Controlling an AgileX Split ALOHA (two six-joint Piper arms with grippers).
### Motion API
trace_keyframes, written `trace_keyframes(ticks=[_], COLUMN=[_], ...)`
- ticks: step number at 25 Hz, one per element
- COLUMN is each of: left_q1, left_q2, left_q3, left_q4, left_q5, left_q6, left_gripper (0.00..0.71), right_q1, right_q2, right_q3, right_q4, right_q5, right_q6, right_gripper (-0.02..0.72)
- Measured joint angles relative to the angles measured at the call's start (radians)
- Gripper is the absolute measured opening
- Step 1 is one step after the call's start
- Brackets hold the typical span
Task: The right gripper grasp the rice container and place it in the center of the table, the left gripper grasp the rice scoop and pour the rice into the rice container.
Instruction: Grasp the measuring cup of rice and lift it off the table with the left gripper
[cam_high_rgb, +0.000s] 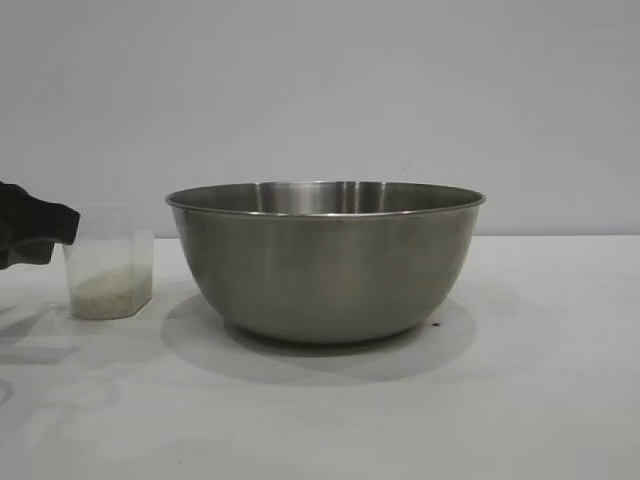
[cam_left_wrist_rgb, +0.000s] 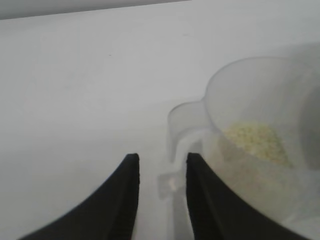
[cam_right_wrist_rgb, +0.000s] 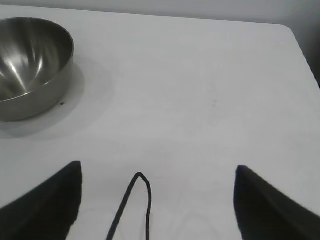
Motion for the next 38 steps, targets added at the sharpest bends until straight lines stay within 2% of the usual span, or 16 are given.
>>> trace_keyframes(ticks=[8,27,34,38], left_q1=[0.000,0.000,0.052,0.088], left_q2=[0.005,0.065,0.067,0.090], left_q3=[-0.024,-0.061,-0.091,-0.125], left_q4=[-0.039,-0.020,0.030,0.116], left_q5=[0.000,-0.002,-0.002,-0.002], left_q6=[0.022,0.061,0.061,0.061], left_gripper=[0.190,0.190,0.190,0.190], right_q1=[0.000,0.000,0.000,0.000], right_q2=[0.000,0.000,0.000,0.000], right_q3=[0.000,0.000,0.000,0.000], right_q4=[0.000,0.000,0.000,0.000], right_q5=[0.000,0.000,0.000,0.000], right_q6=[0.000,0.000,0.000,0.000], right_gripper=[0.566,0.566,0.566,0.566])
